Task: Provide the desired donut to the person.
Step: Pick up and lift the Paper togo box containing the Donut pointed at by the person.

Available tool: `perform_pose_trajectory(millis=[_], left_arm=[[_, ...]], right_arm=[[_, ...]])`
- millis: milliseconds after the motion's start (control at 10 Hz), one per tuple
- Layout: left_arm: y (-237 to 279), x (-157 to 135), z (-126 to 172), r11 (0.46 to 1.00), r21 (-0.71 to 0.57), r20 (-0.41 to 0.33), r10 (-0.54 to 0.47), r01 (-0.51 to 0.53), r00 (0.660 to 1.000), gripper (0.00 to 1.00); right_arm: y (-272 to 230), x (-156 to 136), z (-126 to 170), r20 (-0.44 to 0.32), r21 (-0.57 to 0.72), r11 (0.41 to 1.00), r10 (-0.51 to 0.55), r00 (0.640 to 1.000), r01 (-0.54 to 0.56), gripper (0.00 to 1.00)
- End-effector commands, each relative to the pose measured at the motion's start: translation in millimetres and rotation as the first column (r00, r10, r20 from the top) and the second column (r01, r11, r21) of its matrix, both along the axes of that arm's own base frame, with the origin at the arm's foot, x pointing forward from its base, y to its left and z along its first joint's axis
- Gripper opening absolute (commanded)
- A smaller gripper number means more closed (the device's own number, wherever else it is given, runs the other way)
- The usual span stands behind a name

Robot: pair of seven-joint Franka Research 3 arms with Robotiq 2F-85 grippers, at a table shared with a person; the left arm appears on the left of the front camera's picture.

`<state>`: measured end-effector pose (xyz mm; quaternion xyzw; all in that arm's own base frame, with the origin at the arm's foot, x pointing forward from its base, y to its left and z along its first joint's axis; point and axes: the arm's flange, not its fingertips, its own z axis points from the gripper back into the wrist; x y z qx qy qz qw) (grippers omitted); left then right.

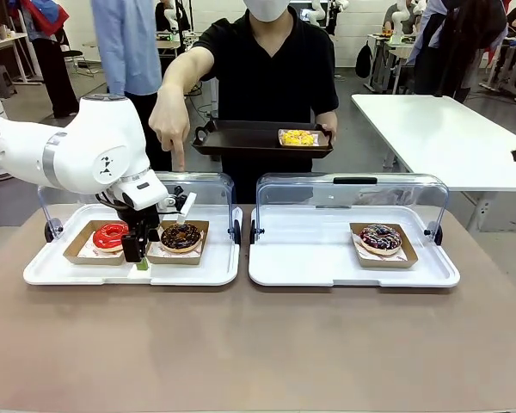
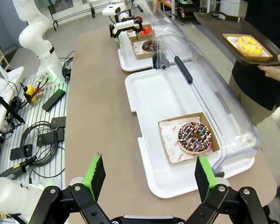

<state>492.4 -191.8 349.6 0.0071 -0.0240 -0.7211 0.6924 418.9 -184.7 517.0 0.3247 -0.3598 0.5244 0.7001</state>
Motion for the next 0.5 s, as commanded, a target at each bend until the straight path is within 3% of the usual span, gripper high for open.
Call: perform_pose_trajectory(millis=[0,400], left_arm=[[1.2,12.1,-3.6,0.999,0.030,-0.011,0.017,-0.016,1.000,1.00],[4.0,20.8,-7.2,1.000,-0.002,-0.011,0.023,-0.023,1.000,1.00]], right_arm=[[0.2,0.8,-0.1,-0.002,0.003,1.000,0.004,1.000,-0.004,1.00],[0.2,0.8,-0.1,-0.002,0.003,1.000,0.004,1.000,-0.004,1.00]])
